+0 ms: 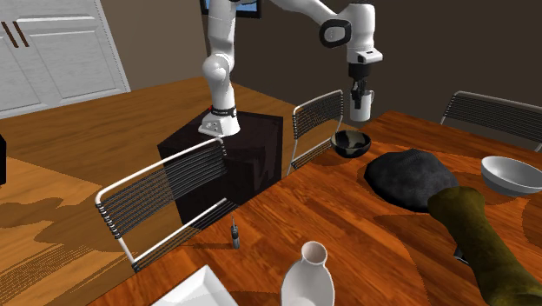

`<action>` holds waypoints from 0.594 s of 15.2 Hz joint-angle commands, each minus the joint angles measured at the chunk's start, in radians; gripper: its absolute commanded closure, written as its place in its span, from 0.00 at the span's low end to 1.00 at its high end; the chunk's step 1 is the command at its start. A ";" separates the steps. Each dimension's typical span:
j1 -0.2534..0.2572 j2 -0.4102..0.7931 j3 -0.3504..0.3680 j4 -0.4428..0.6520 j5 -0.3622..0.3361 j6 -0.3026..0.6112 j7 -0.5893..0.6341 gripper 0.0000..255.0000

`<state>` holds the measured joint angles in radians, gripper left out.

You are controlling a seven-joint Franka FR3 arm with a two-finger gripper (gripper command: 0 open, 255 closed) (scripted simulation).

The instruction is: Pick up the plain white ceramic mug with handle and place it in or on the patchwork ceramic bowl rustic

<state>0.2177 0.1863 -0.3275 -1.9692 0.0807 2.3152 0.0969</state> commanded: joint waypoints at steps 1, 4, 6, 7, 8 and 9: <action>0.023 0.021 0.014 0.032 -0.005 -0.011 0.044 1.00; 0.021 0.039 0.017 0.013 0.004 0.025 0.038 1.00; 0.020 0.052 0.019 0.002 0.011 0.049 0.034 1.00; 0.019 0.059 0.020 -0.003 0.014 0.060 0.031 1.00; 0.018 0.066 0.021 -0.008 0.018 0.072 0.029 1.00; 0.017 0.073 0.022 -0.013 0.022 0.084 0.027 1.00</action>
<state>0.2352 0.2550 -0.3059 -1.9747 0.0994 2.3866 0.1257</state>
